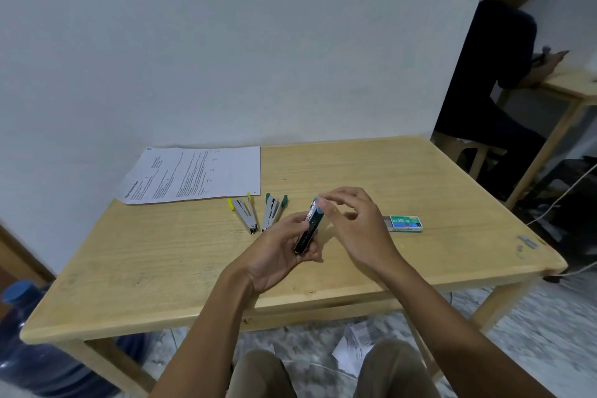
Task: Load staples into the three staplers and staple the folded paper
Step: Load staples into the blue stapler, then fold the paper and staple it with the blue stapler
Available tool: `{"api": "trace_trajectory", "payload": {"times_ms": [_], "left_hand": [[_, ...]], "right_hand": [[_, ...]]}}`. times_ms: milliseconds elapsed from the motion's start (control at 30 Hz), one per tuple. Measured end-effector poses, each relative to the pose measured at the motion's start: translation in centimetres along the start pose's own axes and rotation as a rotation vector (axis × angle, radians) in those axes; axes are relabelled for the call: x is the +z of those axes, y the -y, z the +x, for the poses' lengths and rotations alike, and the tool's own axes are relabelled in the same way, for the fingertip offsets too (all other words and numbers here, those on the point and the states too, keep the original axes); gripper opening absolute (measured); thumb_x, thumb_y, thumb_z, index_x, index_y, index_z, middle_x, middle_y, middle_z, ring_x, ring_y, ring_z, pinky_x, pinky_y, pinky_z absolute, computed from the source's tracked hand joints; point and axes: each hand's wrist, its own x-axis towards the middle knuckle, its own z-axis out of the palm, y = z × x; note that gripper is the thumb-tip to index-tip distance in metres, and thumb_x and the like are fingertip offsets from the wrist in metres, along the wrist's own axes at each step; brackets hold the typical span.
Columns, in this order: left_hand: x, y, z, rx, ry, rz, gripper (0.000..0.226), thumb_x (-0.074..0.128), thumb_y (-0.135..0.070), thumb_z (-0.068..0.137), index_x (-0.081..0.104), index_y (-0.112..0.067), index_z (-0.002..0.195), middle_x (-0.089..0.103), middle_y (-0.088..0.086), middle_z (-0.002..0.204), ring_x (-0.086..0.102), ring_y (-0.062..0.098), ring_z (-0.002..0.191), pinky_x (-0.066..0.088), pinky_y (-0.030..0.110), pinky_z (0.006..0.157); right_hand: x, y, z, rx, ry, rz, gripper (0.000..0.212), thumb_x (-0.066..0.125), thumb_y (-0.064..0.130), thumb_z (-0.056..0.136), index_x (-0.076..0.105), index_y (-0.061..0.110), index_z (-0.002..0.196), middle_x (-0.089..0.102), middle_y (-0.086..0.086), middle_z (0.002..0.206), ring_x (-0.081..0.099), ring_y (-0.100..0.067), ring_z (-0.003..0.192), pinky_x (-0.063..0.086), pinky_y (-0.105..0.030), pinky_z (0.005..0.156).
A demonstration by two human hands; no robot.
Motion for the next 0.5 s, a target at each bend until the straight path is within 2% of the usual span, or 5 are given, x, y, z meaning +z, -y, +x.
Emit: {"api": "trace_trajectory", "payload": {"times_ms": [100,167,233,400,500], "left_hand": [[0.1,0.2,-0.1,0.030,0.002,0.072,0.043,0.063,-0.013,0.087,0.054,0.000,0.127,0.057,0.010,0.081,0.054,0.020,0.067,0.054,0.035,0.070],[0.1,0.2,-0.1,0.037,-0.002,0.088,0.046,0.064,-0.012,0.087,0.051,0.001,0.129,0.057,0.009,0.078,0.054,0.020,0.066,0.053,0.034,0.068],[0.1,0.2,-0.2,0.042,-0.008,0.083,0.048,0.063,-0.010,0.088,0.048,0.002,0.132,0.059,0.008,0.076,0.054,0.019,0.065,0.053,0.033,0.067],[0.1,0.0,-0.2,0.047,-0.022,0.066,0.040,0.061,-0.008,0.092,0.050,-0.001,0.129,0.062,0.008,0.078,0.055,0.018,0.065,0.052,0.032,0.066],[0.4,-0.1,-0.4,0.042,-0.041,0.087,0.034,0.059,-0.005,0.094,0.051,-0.001,0.127,0.061,0.008,0.078,0.054,0.018,0.064,0.053,0.031,0.065]], "right_hand": [[0.4,0.1,0.3,0.193,0.081,0.147,0.054,0.060,0.066,0.083,0.064,0.031,0.124,0.061,0.009,0.124,0.058,-0.005,0.113,0.047,-0.026,0.093],[0.8,-0.2,0.5,0.280,0.191,0.237,0.059,0.057,0.077,0.077,0.072,0.028,0.106,0.073,-0.002,0.108,0.068,-0.020,0.104,0.049,-0.042,0.100],[1.1,-0.1,0.5,0.302,0.238,0.295,0.059,0.056,0.077,0.077,0.077,0.024,0.089,0.077,-0.011,0.090,0.072,-0.030,0.093,0.048,-0.050,0.101],[1.6,-0.1,0.8,0.312,0.175,0.272,0.063,0.057,0.083,0.070,0.078,0.029,0.091,0.078,-0.004,0.091,0.070,-0.030,0.099,0.048,-0.052,0.102],[1.8,0.1,0.6,0.314,0.146,0.256,0.061,0.056,0.083,0.070,0.079,0.030,0.090,0.076,-0.012,0.091,0.069,-0.034,0.097,0.050,-0.053,0.098]]}}
